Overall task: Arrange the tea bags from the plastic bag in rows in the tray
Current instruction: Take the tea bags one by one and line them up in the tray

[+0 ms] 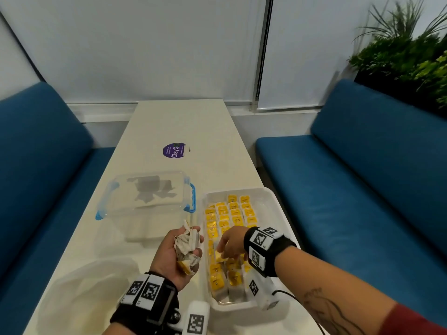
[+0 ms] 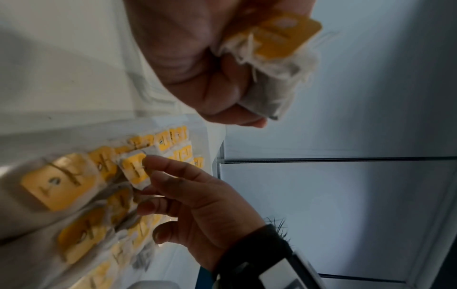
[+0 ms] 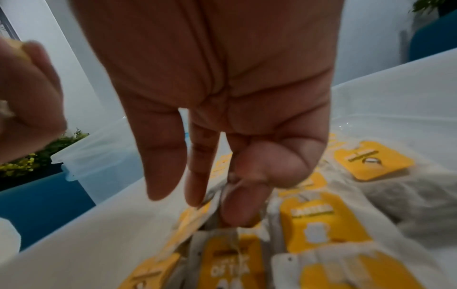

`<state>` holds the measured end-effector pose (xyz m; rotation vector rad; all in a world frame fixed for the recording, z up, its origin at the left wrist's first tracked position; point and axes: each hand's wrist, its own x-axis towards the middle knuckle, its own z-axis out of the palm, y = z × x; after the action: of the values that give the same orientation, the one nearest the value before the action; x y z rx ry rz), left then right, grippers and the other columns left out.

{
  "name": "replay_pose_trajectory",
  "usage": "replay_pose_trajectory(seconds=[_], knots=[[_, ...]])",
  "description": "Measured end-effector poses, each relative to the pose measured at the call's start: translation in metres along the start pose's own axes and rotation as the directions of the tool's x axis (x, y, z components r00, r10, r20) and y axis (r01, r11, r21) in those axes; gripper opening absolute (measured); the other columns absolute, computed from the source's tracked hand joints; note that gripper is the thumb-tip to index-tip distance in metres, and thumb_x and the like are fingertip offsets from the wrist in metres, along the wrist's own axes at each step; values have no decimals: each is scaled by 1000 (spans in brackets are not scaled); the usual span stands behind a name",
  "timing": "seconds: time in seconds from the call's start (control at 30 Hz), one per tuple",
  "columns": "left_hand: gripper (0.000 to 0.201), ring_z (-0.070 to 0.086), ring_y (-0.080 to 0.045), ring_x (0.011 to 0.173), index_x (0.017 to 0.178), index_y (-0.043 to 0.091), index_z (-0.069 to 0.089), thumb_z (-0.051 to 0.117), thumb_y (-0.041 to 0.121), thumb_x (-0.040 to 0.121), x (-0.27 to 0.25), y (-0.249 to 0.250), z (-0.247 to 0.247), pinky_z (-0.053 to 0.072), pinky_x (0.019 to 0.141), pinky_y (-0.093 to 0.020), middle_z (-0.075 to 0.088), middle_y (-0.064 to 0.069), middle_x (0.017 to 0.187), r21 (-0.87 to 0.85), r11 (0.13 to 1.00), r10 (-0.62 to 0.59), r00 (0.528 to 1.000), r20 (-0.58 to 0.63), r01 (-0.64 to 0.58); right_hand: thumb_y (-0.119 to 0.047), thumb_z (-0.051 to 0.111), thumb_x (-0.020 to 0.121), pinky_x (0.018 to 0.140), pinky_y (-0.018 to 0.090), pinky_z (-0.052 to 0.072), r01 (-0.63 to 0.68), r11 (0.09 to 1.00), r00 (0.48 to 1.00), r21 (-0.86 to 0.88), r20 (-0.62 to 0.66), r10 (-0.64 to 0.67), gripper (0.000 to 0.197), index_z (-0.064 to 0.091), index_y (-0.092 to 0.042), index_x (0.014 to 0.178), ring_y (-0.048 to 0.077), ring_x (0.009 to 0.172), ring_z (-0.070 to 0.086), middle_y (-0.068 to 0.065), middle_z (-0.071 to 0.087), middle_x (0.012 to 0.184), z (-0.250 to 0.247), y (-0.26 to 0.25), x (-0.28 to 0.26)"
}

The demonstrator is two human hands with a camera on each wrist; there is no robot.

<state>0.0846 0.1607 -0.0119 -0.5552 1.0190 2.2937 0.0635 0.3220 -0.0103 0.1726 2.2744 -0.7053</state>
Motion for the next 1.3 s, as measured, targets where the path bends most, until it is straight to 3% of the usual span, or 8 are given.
replay_pose_trajectory(seconds=[0.1,0.2,0.3,0.47,0.8,0.93,1.17,1.3], knots=[[27,45,-11,33,83,9,61,42,28,88,-1,2,-9,33,31,-10,58,-3,57,10,1000,4,1000,-12,-4,-21,66,86,69,28,51,-36,998,998,-48,-45,34,39,62,-3,120,21,96,59,12,64,119,-1,-3,8],[27,44,-10,33,81,10,63,43,28,88,-2,2,-15,32,33,-10,59,-1,58,61,998,15,999,-37,-13,-19,70,82,92,39,53,-50,997,989,65,-137,58,33,67,3,106,25,94,62,16,68,105,-5,-2,11],[25,43,-9,32,80,9,61,43,24,88,-2,2,-15,31,34,-11,61,0,58,121,992,34,998,-50,-27,3,62,81,82,41,57,4,975,985,221,-168,33,6,63,-3,81,25,78,61,12,63,79,-13,-2,3],[21,47,-12,37,81,3,61,46,15,89,4,-3,0,36,36,-13,59,-4,57,208,977,50,998,-29,-43,9,53,79,45,26,51,170,937,979,305,-165,-124,24,49,-14,78,17,54,57,7,56,64,-35,-5,-25],[33,53,-14,46,64,13,71,48,15,87,10,-25,27,39,41,-19,64,-4,58,331,944,-25,994,107,-12,7,63,78,42,21,44,355,876,906,327,-354,-234,23,56,-14,86,5,45,54,1,62,65,-38,0,-45],[22,51,-14,37,78,5,62,45,14,89,13,-26,32,39,37,-17,62,-8,55,313,947,47,994,100,-77,-19,74,79,41,19,42,281,927,897,251,-411,-160,14,61,-14,74,6,52,54,-3,59,61,-32,10,-51],[15,40,-12,33,84,6,57,47,16,89,26,-25,23,24,37,-15,52,-9,69,299,951,77,997,15,-78,-22,65,86,63,21,44,167,985,830,31,-543,-124,18,73,-7,90,12,68,53,3,64,77,-44,24,-58],[19,48,-12,36,82,7,61,46,13,90,26,-20,17,31,40,-15,58,-10,72,260,961,99,995,4,-97,-22,66,85,53,14,33,174,984,846,37,-516,-131,13,68,-10,80,4,56,44,-8,51,60,-55,30,-62]])
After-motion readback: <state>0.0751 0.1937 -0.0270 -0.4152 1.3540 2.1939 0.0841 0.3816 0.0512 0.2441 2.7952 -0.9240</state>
